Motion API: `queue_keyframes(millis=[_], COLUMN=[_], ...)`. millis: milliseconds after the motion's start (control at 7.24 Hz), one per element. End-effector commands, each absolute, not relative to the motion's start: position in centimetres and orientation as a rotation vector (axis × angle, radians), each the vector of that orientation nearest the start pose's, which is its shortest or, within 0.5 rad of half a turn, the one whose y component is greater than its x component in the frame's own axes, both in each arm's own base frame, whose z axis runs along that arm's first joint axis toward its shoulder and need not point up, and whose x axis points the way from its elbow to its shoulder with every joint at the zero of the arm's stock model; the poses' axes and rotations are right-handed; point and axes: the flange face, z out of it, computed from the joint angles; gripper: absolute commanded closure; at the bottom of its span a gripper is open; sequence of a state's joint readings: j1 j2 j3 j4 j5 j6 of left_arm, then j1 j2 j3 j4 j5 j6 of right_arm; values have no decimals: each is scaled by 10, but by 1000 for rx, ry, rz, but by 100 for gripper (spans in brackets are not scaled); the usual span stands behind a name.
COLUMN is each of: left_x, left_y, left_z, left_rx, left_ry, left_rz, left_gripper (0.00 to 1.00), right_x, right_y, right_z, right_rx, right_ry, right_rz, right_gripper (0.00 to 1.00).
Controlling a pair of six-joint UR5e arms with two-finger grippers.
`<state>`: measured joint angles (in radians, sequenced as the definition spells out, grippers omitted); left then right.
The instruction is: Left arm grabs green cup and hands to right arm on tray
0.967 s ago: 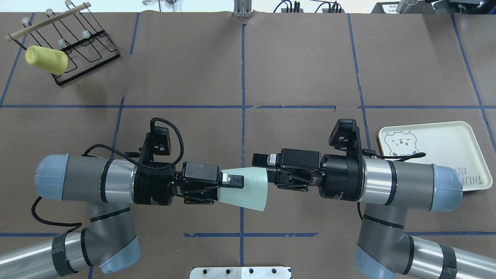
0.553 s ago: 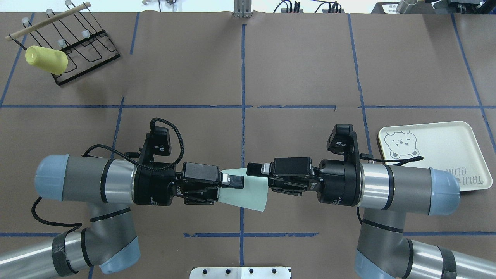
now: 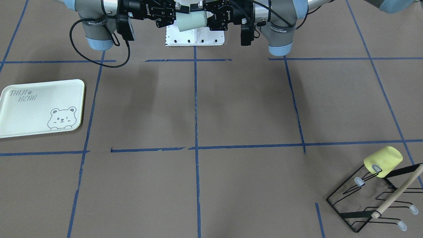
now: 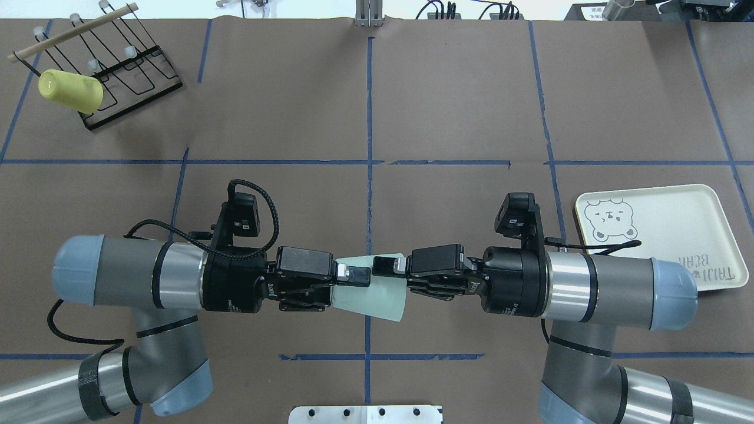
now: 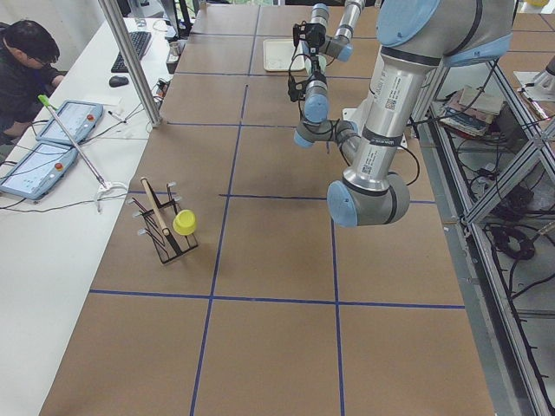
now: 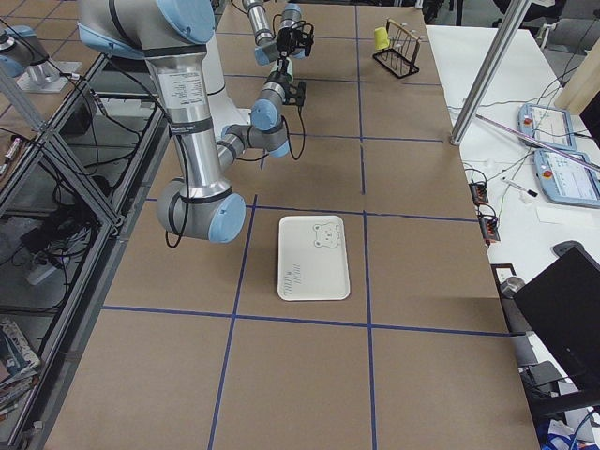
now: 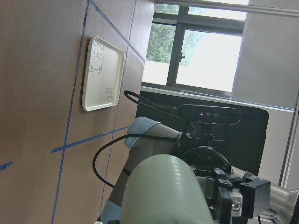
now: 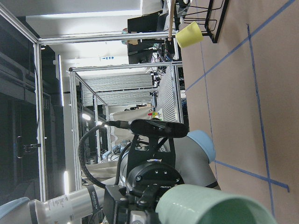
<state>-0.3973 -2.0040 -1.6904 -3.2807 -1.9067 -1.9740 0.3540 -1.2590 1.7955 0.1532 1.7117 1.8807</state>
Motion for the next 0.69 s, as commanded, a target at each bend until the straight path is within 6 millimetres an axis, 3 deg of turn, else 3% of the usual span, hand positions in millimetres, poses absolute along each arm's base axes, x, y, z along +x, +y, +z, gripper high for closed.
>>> queue_keyframes(millis=[0,553], left_x=[442,423], left_y=[-294,-332], left_z=[206,214], left_rx=[-188,-118], left_ry=[2208,2189], left_rz=[-63,-129], left_gripper=[0,0], right_x=[-408,-407], right_y=[-276,-275], right_z=[226,243], right_rx=[-28,-30], right_ry=[-2273,-2326], right_rz=[188,167], right_gripper=[97,100])
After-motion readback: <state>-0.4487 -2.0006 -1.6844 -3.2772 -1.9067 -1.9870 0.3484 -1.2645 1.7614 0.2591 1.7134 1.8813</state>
